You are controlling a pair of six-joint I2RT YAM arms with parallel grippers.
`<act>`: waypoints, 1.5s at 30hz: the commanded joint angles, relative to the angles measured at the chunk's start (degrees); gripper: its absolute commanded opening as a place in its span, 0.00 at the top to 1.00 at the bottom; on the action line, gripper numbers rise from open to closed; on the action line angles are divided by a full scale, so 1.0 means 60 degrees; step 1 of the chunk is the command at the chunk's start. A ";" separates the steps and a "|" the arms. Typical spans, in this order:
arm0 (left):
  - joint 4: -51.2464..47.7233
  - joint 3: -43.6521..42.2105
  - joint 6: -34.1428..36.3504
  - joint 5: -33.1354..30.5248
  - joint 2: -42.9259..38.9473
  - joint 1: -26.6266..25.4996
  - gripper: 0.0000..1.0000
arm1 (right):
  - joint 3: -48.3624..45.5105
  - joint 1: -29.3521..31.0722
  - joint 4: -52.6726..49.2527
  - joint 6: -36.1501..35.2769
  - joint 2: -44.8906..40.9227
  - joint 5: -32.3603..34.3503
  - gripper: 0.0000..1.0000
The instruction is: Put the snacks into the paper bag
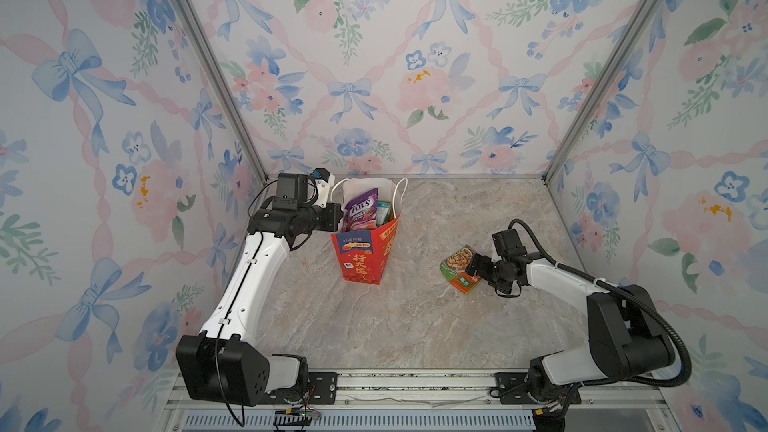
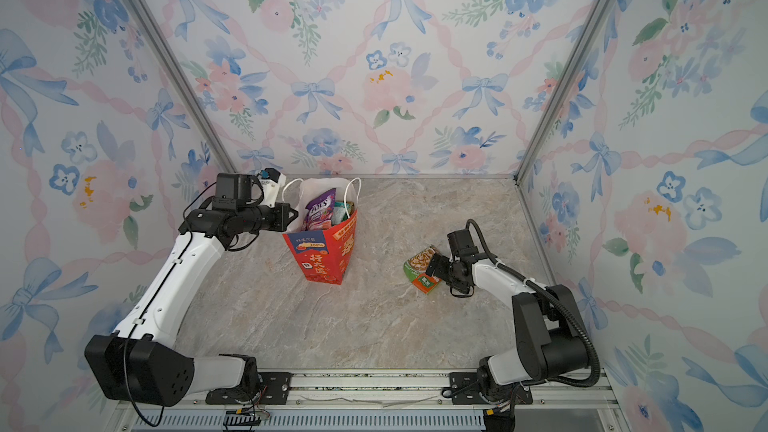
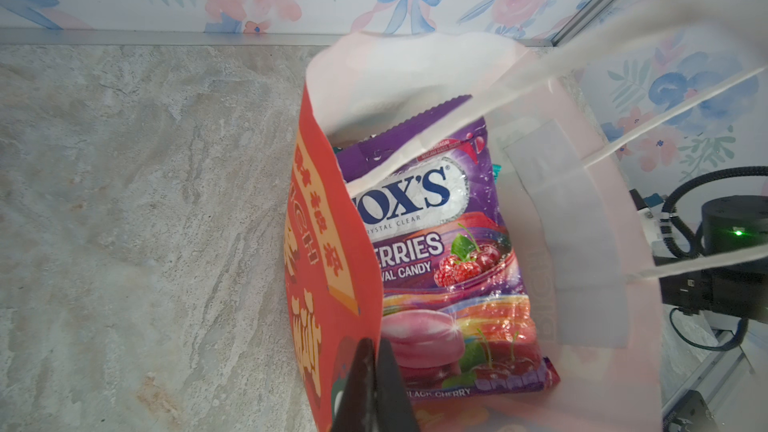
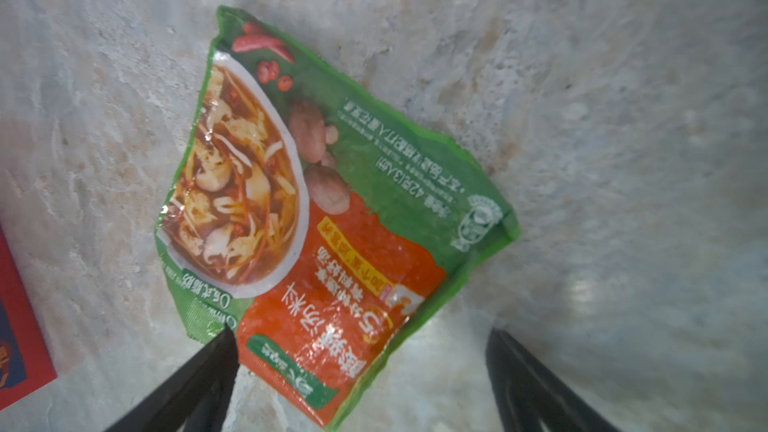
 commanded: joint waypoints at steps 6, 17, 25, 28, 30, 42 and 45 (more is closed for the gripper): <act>0.0001 0.0072 0.0075 0.0117 -0.0180 0.0041 1.00 | 0.1574 -0.0034 0.0043 -0.0757 0.1480 -0.0225 0.06; 0.0001 0.0043 0.0069 -0.0001 -0.0268 0.0056 1.00 | 0.2997 0.1164 0.0260 -0.1020 0.2814 -0.0913 0.10; 0.0003 0.0084 0.0075 0.0072 -0.0158 0.0055 1.00 | 0.3027 0.1735 0.0316 -0.0857 0.2947 -0.1232 0.13; 0.0001 0.0069 0.0093 0.0076 -0.0191 0.0055 1.00 | 0.2874 0.1677 0.0413 -0.0816 0.2832 -0.1071 0.13; 0.0001 0.0058 0.0094 0.0061 -0.0170 0.0055 1.00 | 0.2994 0.1628 0.0357 -0.0859 0.2943 -0.1070 0.13; 0.0009 0.0029 0.0082 0.0057 -0.0240 0.0070 1.00 | 0.4990 0.1774 -0.0102 -0.1124 0.4501 -0.1146 0.15; 0.0001 0.0029 0.0082 0.0048 -0.0232 0.0069 1.00 | 0.5383 0.1960 -0.0200 -0.1245 0.4727 -0.1300 0.16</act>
